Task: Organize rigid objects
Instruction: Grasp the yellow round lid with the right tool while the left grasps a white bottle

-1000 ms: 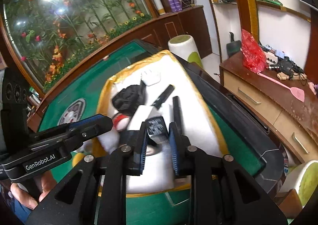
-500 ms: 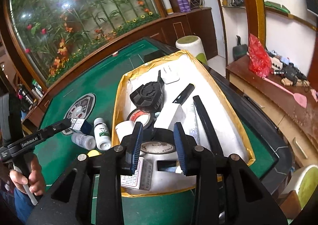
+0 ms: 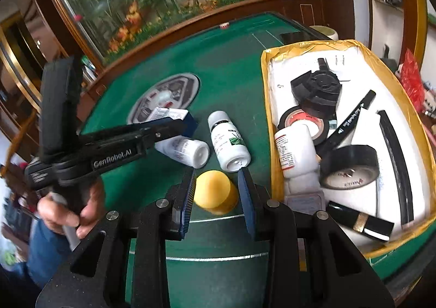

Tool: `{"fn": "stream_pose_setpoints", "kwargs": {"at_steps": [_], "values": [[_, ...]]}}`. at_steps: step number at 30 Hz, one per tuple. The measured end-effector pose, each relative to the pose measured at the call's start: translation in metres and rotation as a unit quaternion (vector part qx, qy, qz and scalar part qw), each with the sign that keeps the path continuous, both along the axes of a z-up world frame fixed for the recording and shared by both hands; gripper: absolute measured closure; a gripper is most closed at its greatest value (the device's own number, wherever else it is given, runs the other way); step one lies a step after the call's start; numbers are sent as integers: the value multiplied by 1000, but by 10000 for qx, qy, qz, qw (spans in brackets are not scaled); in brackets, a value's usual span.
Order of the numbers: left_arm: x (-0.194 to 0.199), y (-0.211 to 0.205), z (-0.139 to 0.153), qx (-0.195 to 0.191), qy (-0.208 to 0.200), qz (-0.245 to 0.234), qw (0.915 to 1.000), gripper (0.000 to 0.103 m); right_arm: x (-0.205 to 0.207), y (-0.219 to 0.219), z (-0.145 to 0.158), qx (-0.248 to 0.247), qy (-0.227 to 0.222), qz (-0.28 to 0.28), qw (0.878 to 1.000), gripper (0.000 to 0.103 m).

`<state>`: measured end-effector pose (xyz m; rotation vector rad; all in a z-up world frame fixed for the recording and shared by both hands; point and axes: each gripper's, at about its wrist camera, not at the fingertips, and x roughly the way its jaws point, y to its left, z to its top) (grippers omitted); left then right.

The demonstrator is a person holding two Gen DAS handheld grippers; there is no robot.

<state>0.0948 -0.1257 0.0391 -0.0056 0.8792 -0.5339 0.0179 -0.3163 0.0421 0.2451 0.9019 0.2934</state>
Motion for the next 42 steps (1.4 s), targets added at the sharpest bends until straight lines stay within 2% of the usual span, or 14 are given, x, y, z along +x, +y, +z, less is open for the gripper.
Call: {"fn": "stream_pose_setpoints", "kwargs": {"at_steps": [4, 9, 12, 14, 17, 18, 20, 21, 25, 31, 34, 37, 40, 42], "values": [[0, -15, -11, 419, -140, -216, 9988, 79, 4, 0, -3, 92, 54, -83, 9999, 71], [1, -11, -23, 813, 432, -444, 9948, 78, 0, -4, -5, 128, 118, -125, 9998, 71], [-4, 4, -22, 702, 868, -590, 9920, 78, -4, 5, -4, 120, 101, 6, 9999, 71], [-9, 21, -23, 422, 1166, -637, 9902, 78, -9, 10, -4, 22, 98, 84, 9999, 71], [-20, 46, -25, 218, 1296, -680, 9890, 77, -13, 18, -4, -261, 2, 183, 9995, 68], [-24, 52, -25, 197, 1280, -688, 9892, 77, -13, 21, -5, -351, -14, 210, 9992, 64], [-33, 60, -25, 203, 1216, -782, 9893, 77, -11, 25, -6, -444, -67, 215, 9988, 47], [-40, 61, -24, 256, 1169, -866, 9890, 77, -11, 28, -6, -557, -118, 216, 9981, 46], [-55, 67, -20, 456, 992, -1067, 9883, 77, -5, 39, -9, -864, -157, 325, 9956, 46], [-70, 69, 4, 296, 568, -1344, 9889, 77, 0, 50, -24, -1129, -108, 382, 9928, 46], [-81, 70, 13, 389, 291, -1482, 9878, 77, -3, 55, -26, -1352, -191, 402, 9898, 63], [-97, 67, 19, 448, 51, -1773, 9831, 73, -6, 52, -22, -1171, -165, 432, 9920, 64], [-114, 58, 18, 787, -210, -2071, 9749, 61, -13, 47, -20, -956, -126, 472, 9942, 63], [-125, 52, 13, 1088, -355, -2230, 9681, 61, -18, 45, -20, -883, -129, 471, 9949, 63]]}}
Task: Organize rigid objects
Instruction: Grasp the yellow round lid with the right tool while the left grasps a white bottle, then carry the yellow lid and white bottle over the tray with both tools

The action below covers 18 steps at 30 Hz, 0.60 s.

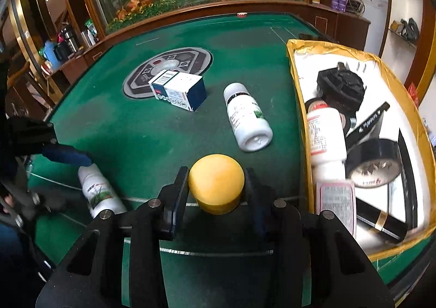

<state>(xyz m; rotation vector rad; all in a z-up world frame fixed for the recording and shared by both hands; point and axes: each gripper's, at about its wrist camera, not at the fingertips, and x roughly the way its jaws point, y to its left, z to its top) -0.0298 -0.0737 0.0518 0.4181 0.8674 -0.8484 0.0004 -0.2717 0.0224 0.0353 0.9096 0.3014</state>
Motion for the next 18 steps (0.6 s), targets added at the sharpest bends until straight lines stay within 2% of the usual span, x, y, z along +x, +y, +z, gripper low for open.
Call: {"fn": "stream_pose_setpoints", "kwargs": {"at_steps": [2, 4, 5, 10, 14, 16, 18], "values": [[-10, -5, -4, 258, -212, -106, 9994, 61, -4, -1, 0, 17, 1, -4, 10000, 63], [-16, -9, -9, 456, -373, -190, 9981, 50, -6, -3, 0, 39, -11, -24, 10000, 63], [-18, -12, -13, 605, -512, -210, 9966, 48, -7, -3, 0, 51, -8, -36, 10000, 63], [-4, -20, -30, 993, -656, 182, 9927, 45, -8, -4, 1, 128, -31, -93, 9999, 63], [22, -10, -31, 559, -280, 767, 9951, 48, -10, -6, 2, 194, -72, -90, 9997, 63], [33, -6, -31, 320, -85, 1056, 9939, 68, -12, -5, 3, 240, -83, -49, 9997, 63], [42, -3, -32, 144, 79, 1333, 9909, 69, -12, -2, 3, 259, -82, -7, 9996, 63]]}}
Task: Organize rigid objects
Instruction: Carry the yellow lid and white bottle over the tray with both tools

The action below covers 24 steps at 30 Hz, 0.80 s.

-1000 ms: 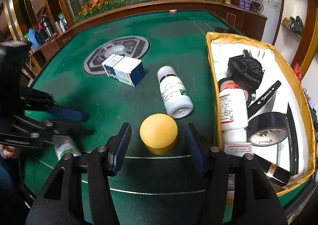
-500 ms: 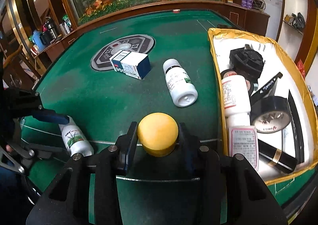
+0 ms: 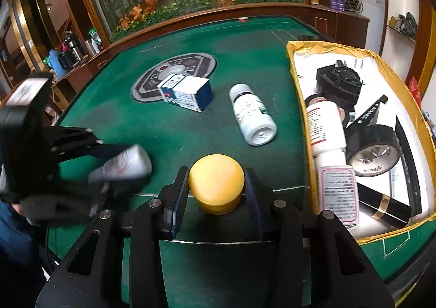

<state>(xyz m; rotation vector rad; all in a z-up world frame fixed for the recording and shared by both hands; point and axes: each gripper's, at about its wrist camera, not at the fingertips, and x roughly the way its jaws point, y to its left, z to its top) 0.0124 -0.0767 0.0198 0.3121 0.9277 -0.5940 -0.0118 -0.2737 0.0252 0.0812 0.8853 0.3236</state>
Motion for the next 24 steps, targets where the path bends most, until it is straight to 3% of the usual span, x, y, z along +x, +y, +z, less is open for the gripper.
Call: {"fn": "stream_pose_setpoints", "kwargs": {"at_steps": [11, 24], "values": [[12, 5, 0, -348, 7, 665, 9972, 69, -2, 3, 1, 137, -58, 18, 9999, 63], [18, 1, 7, -771, -14, 989, 9921, 69, -5, -8, 7, 314, -177, -47, 9993, 63]]}}
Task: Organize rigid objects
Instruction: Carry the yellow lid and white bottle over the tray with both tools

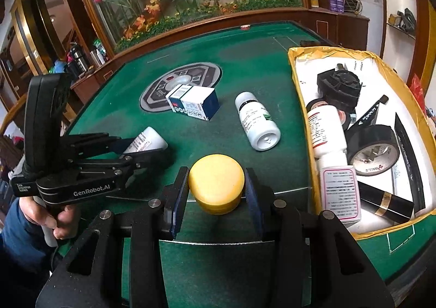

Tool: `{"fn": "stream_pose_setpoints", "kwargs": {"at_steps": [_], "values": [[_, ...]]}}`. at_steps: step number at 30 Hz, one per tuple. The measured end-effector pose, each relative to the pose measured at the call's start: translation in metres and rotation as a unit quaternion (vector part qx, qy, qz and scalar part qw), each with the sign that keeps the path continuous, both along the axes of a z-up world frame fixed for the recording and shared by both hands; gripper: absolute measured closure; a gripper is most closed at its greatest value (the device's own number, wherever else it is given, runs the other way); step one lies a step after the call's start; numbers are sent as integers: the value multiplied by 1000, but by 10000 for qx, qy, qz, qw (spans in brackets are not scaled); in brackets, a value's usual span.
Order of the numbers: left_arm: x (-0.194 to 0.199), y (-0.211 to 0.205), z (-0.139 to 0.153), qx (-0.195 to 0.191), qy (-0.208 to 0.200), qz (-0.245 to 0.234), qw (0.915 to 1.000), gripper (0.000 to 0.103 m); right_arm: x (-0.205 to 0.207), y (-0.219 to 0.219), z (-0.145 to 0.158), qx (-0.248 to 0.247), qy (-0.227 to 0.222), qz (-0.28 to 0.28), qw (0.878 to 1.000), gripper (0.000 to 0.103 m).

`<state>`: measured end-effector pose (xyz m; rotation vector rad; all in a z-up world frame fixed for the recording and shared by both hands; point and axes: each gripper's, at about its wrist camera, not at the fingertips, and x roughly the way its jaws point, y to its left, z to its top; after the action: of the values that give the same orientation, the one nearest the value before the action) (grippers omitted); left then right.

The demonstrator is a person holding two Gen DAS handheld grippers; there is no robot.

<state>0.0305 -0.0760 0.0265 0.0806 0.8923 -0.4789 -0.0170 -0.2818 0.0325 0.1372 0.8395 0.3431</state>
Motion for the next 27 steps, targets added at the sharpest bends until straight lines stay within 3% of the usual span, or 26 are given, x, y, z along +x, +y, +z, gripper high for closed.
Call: {"fn": "stream_pose_setpoints", "kwargs": {"at_steps": [12, 27], "values": [[-1, -29, 14, -240, -102, -174, 9995, 69, -1, -21, 9, 227, -126, -229, 9994, 63], [1, -83, 36, -411, -161, -580, 9973, 69, -5, -96, 32, 565, -450, -1120, 9911, 63]]}}
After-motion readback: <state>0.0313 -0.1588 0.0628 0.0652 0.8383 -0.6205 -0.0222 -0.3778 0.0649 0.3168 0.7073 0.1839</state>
